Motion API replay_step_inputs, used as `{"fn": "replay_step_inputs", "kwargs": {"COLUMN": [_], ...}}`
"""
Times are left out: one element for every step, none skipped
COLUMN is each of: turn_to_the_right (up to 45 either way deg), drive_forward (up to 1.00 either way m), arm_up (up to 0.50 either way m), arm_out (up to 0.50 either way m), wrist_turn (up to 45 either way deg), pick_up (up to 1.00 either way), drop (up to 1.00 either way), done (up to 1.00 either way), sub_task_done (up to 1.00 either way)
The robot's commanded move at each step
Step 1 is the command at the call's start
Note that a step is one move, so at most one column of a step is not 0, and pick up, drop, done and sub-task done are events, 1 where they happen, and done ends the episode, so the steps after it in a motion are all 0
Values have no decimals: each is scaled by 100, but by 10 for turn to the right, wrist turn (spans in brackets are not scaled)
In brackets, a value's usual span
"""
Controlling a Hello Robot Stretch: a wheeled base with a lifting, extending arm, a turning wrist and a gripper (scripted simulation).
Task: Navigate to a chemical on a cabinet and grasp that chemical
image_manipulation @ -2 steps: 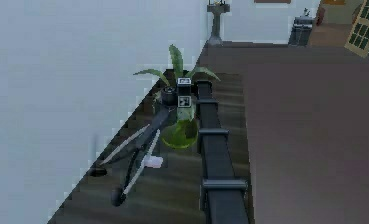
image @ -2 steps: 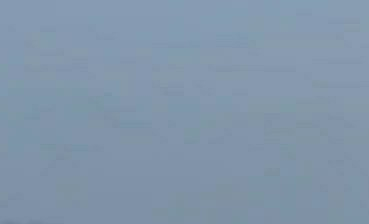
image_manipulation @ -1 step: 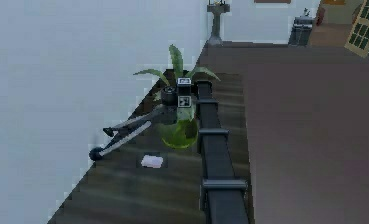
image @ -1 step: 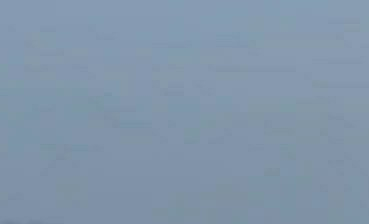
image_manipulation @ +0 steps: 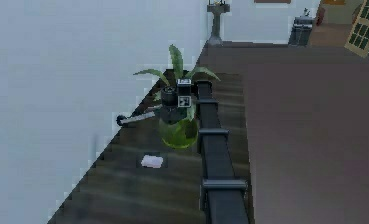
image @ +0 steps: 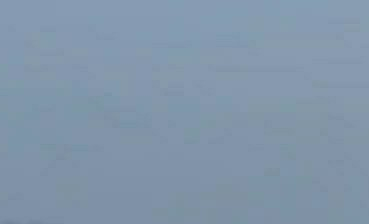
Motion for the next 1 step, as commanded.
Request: {"fn": "replay_step_inputs", "kwargs": {"turn_to_the_right": [0], "drive_forward": [0], "arm_up": [0], "arm_out": [0], "wrist_turn": [210], "pick_up": [0], "drop": [0], "done": [0], "sub_task_done": [0]}}
